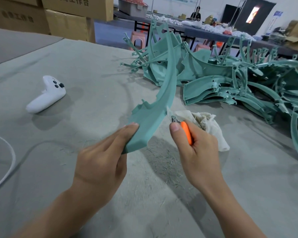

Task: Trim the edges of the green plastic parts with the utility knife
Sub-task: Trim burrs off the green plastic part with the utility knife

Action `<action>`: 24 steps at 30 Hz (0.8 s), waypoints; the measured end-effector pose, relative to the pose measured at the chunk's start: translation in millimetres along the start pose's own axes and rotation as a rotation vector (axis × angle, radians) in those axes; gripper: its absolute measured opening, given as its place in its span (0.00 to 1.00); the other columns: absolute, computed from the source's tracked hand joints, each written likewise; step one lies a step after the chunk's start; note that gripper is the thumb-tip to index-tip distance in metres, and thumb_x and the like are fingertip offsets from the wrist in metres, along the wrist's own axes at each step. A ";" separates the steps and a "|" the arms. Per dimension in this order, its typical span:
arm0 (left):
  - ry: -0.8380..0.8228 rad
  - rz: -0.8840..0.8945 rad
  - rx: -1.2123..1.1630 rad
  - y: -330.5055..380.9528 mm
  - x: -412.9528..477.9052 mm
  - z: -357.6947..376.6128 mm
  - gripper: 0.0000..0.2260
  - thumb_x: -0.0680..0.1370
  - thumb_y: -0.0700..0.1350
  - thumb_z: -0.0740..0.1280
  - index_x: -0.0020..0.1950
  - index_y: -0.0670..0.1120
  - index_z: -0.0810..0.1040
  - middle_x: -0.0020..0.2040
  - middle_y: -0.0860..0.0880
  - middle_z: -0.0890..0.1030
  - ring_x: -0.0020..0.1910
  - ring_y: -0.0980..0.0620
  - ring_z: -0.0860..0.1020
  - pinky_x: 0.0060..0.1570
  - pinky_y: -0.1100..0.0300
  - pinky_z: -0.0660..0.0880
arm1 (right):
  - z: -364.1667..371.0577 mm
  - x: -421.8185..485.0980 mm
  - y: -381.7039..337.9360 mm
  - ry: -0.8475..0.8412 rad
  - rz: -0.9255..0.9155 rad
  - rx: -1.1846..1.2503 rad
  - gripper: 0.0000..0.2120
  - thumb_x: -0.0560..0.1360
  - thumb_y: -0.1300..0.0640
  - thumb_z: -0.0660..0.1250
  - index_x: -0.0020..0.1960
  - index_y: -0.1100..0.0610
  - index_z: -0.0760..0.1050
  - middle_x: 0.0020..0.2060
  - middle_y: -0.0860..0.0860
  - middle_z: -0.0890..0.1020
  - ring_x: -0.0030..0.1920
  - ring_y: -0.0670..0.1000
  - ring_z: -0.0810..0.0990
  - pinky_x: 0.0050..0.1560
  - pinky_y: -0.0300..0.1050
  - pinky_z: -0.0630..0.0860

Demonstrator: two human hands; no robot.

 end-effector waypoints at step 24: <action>-0.053 -0.035 -0.011 5.4 -8.4 9.3 0.16 0.72 0.37 0.59 0.54 0.38 0.82 0.34 0.45 0.82 0.41 0.45 0.68 0.36 0.61 0.66 | 7.8 -0.6 1.4 0.016 0.047 0.047 0.28 0.76 0.33 0.55 0.31 0.55 0.59 0.27 0.55 0.66 0.26 0.47 0.61 0.28 0.46 0.60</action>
Point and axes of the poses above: each hand's wrist, its own x-axis towards the middle knuckle, its own z-axis out of the palm, y = z × x, the point moved 4 cm from there along x, towards the middle knuckle
